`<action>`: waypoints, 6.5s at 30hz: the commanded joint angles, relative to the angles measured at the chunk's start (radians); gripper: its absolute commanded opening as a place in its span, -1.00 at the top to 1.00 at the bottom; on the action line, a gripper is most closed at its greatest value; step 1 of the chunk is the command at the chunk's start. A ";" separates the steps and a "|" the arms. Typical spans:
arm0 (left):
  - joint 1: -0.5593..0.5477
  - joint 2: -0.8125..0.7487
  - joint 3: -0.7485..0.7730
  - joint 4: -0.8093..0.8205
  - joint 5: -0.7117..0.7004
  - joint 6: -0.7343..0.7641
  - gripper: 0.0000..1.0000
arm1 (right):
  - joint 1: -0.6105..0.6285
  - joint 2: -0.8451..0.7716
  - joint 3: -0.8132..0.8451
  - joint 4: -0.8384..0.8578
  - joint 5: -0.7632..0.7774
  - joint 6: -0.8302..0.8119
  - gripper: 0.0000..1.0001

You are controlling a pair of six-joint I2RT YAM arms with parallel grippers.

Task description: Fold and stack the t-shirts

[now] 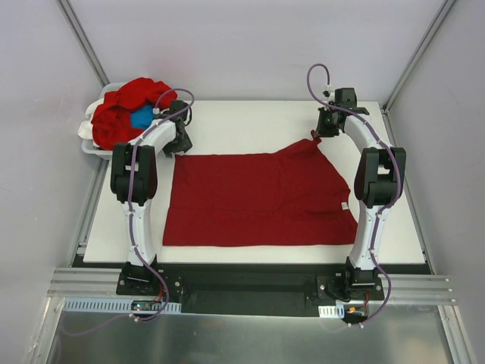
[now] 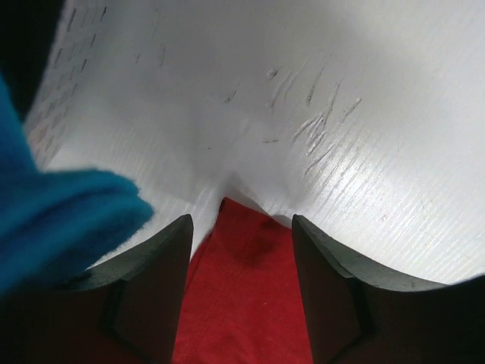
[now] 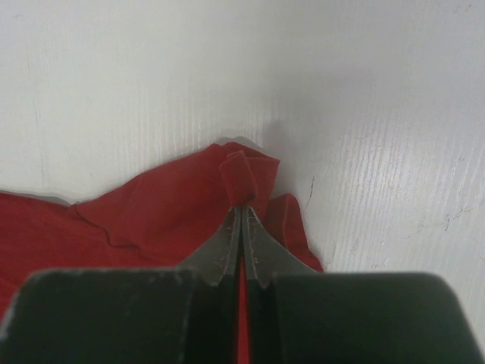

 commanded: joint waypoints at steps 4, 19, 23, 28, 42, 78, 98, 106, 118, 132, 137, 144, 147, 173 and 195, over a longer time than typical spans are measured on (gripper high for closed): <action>0.021 0.073 0.088 -0.114 -0.041 -0.062 -0.01 | -0.002 -0.032 0.011 0.008 -0.018 0.003 0.99; 0.077 0.125 0.129 -0.183 0.060 -0.093 0.21 | -0.002 -0.047 0.000 0.013 -0.017 0.003 0.99; 0.087 0.145 0.154 -0.201 0.085 -0.084 0.23 | -0.002 -0.053 -0.008 0.016 -0.018 0.012 0.98; 0.085 0.139 0.143 -0.201 0.091 -0.074 0.25 | -0.002 -0.066 -0.018 0.019 -0.009 0.010 0.99; 0.099 0.170 0.166 -0.212 0.173 0.015 0.33 | -0.002 -0.086 -0.020 -0.006 0.006 -0.014 0.99; 0.067 0.030 -0.006 -0.056 0.134 0.019 1.00 | -0.002 -0.104 -0.052 0.023 -0.021 0.007 0.99; -0.025 -0.163 -0.143 0.211 -0.039 0.190 1.00 | -0.030 -0.187 -0.123 0.097 -0.029 -0.005 0.99; -0.013 -0.211 -0.226 0.211 -0.104 0.071 1.00 | -0.047 -0.261 -0.209 0.197 -0.026 0.007 0.99; -0.010 -0.284 -0.320 0.363 0.041 0.157 1.00 | -0.057 -0.316 -0.258 0.224 -0.146 -0.011 0.99; -0.009 -0.275 -0.294 0.302 0.047 0.191 -0.07 | -0.057 -0.161 -0.076 0.057 -0.055 0.004 0.90; -0.025 -0.378 -0.234 0.213 0.045 0.203 -0.50 | -0.059 -0.061 0.145 -0.136 -0.020 0.021 -0.88; -0.169 -0.534 -0.258 0.072 0.122 0.102 -0.77 | -0.042 -0.344 -0.075 -0.253 0.000 0.193 -0.93; -0.243 -0.587 -0.394 0.073 0.171 -0.065 -0.76 | 0.039 -0.481 -0.335 -0.217 0.063 0.299 -0.93; -0.507 -0.338 -0.667 0.257 0.249 -0.426 -0.68 | 0.159 -0.325 -0.617 -0.085 0.330 0.359 -0.93; -0.636 -0.448 -0.446 0.052 0.114 -0.472 -0.71 | 0.031 -0.590 -0.518 -0.188 0.264 0.191 -0.93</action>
